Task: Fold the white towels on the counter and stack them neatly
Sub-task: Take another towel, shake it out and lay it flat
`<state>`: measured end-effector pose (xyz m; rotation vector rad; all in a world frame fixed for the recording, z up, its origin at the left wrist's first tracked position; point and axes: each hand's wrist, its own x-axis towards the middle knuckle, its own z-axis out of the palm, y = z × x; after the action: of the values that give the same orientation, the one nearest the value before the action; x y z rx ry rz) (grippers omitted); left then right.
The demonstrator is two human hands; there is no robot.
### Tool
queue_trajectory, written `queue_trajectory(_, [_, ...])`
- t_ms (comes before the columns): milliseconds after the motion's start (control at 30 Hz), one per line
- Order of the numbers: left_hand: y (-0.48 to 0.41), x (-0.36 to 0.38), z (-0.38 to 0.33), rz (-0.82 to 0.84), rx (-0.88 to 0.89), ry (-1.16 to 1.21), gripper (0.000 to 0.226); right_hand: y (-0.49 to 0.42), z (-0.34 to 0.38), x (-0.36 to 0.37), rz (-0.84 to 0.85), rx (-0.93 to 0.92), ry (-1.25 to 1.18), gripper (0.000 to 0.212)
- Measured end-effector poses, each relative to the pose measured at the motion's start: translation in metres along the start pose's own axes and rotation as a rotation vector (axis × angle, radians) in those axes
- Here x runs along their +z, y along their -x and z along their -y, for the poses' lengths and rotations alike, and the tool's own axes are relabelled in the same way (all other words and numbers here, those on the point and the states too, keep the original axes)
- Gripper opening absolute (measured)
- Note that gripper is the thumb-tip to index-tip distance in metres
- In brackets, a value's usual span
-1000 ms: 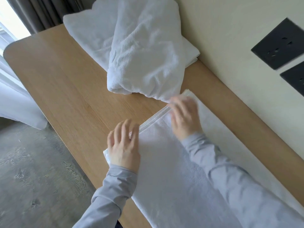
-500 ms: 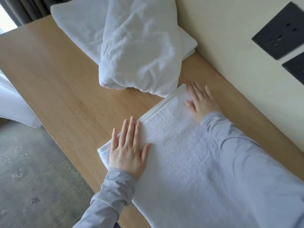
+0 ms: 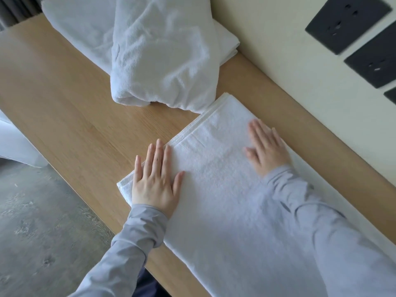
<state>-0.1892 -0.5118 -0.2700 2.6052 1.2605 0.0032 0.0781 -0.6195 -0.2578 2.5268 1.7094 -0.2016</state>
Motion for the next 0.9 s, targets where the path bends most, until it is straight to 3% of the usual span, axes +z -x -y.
queue_trajectory(67, [0.001,-0.002,-0.002,-0.008,-0.001,-0.005,0.074,-0.002,-0.013,-0.003,-0.015,0.101,-0.011,0.07])
queue_trajectory(167, [0.005,-0.008,-0.012,-0.08,0.034,0.006,0.063,0.01,0.022,-0.002,-0.099,0.129,-0.038,0.06])
queue_trajectory(333, [0.023,-0.002,-0.059,-0.051,0.384,0.094,0.054,0.096,0.117,0.021,-0.206,-0.111,-0.179,0.042])
queue_trajectory(467, [0.026,0.008,-0.057,0.006,0.361,-0.019,0.068,0.132,0.083,0.026,-0.083,-0.218,-0.18,0.055])
queue_trajectory(533, [0.026,0.011,-0.055,0.014,0.34,-0.058,0.072,0.132,0.032,0.025,-0.059,-0.13,-0.104,0.061])
queue_trajectory(700, [0.026,0.015,-0.056,0.023,0.322,-0.1,0.075,0.122,-0.084,0.024,-0.018,0.327,-0.103,0.072])
queue_trajectory(833, [0.029,0.011,-0.059,0.007,0.326,-0.077,0.073,0.118,-0.09,0.024,-0.013,0.484,-0.059,0.069])
queue_trajectory(900, [0.038,0.008,-0.07,-0.023,0.304,-0.019,0.069,0.122,-0.062,0.021,-0.102,0.476,-0.07,0.062])
